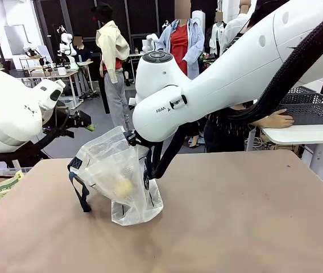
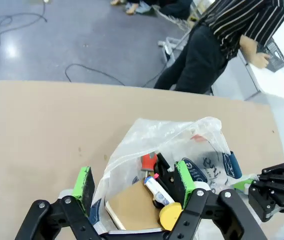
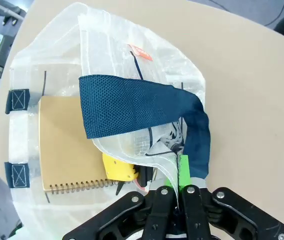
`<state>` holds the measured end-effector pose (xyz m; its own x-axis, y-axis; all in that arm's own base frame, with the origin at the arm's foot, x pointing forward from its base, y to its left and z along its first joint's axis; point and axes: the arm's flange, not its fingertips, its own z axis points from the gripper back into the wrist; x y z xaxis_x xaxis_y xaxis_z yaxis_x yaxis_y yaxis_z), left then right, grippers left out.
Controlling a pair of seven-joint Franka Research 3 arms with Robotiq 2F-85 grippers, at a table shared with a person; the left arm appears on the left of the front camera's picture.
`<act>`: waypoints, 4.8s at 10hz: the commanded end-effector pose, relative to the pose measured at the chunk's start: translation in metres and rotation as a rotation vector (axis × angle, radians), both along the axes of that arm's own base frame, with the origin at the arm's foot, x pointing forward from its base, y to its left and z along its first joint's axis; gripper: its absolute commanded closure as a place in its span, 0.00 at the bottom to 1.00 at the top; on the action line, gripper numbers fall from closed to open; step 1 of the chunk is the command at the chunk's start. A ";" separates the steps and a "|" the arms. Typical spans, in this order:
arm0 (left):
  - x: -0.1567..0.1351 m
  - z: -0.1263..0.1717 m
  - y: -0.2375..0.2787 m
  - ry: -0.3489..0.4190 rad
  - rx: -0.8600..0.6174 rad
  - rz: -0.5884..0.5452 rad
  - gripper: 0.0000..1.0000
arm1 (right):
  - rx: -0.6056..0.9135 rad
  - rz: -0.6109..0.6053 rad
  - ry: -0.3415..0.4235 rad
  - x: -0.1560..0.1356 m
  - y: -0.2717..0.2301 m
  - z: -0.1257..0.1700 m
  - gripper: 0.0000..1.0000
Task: Transfer purchased items from the store into the shopping bag.
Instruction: Move the Reusable shopping bag to the right side of the table.
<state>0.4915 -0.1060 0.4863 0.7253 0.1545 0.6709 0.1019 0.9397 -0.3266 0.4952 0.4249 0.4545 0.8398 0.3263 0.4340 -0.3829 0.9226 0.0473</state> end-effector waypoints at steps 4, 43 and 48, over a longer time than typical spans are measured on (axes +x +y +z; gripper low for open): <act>0.016 -0.029 0.042 0.140 -0.101 -0.056 0.17 | -0.016 0.009 0.015 0.001 0.001 -0.003 1.00; 0.058 -0.075 -0.050 0.256 -0.420 -0.656 0.23 | -0.071 0.093 -0.009 -0.002 0.066 -0.014 1.00; 0.065 -0.080 -0.063 0.313 -0.374 -0.661 0.23 | -0.039 0.132 -0.027 -0.010 0.075 -0.015 1.00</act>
